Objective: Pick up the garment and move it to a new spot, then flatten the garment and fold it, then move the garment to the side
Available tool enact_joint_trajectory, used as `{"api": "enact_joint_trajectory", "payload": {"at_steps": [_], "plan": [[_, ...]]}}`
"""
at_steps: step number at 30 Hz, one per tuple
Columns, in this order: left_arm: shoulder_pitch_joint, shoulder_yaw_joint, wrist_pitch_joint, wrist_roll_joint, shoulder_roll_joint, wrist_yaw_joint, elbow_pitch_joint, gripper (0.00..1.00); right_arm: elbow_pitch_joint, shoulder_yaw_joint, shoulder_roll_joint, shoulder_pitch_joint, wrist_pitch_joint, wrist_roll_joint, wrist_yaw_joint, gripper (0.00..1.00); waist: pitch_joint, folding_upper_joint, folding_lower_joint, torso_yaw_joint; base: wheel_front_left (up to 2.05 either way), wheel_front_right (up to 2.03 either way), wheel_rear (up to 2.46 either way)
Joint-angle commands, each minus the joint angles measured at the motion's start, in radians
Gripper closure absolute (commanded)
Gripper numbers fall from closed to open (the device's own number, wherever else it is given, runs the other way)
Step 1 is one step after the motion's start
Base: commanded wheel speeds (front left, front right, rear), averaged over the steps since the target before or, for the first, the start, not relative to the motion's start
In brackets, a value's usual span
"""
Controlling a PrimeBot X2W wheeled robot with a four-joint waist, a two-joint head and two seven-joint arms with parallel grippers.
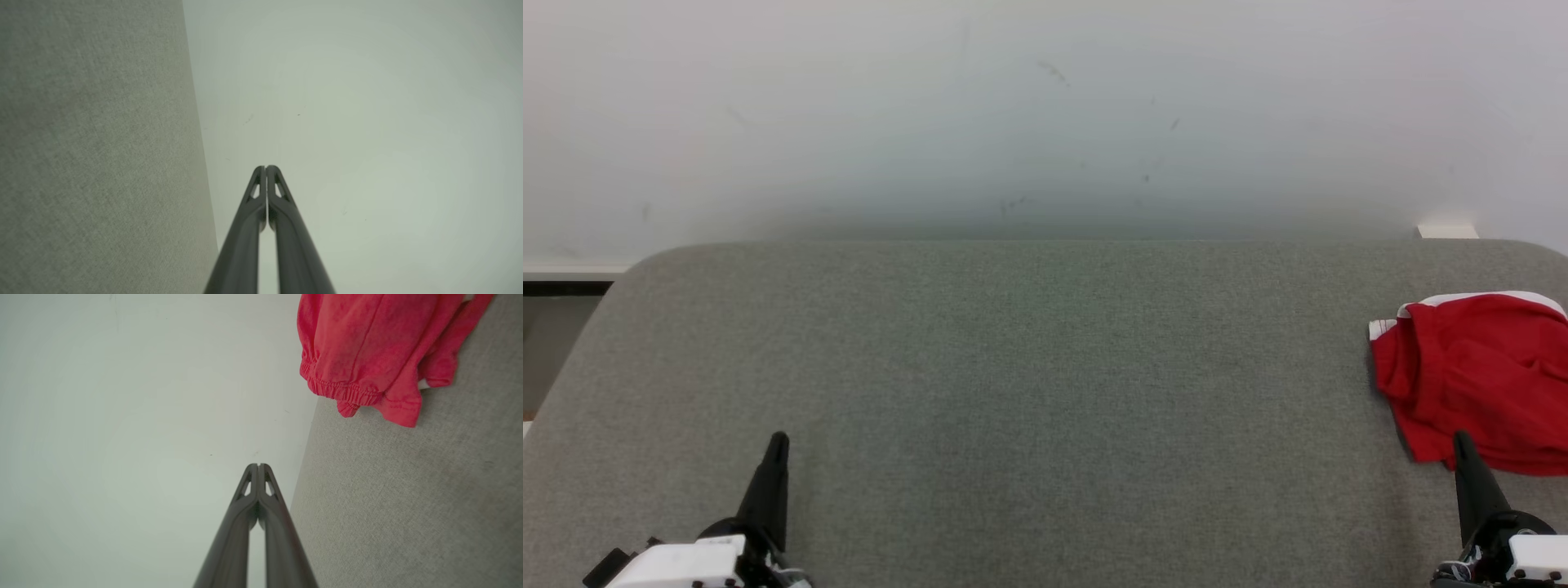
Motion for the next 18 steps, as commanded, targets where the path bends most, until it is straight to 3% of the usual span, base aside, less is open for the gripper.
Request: {"api": "enact_joint_trajectory", "payload": {"at_steps": [1,18], "plan": [[-0.004,0.002,0.005,-0.011,0.006,-0.005,-0.004,1.00,-0.005,-0.003,-0.003,-0.008,0.004,0.001,-0.002,1.00,0.000,-0.0001,0.0001,0.000,0.00,0.00,0.00],[-0.004,0.002,0.005,-0.012,0.006,-0.005,-0.004,1.00,-0.004,-0.004,-0.002,-0.008,0.003,0.000,-0.002,1.00,0.000,-0.0001,0.0001,0.000,0.00,0.00,0.00]]}}
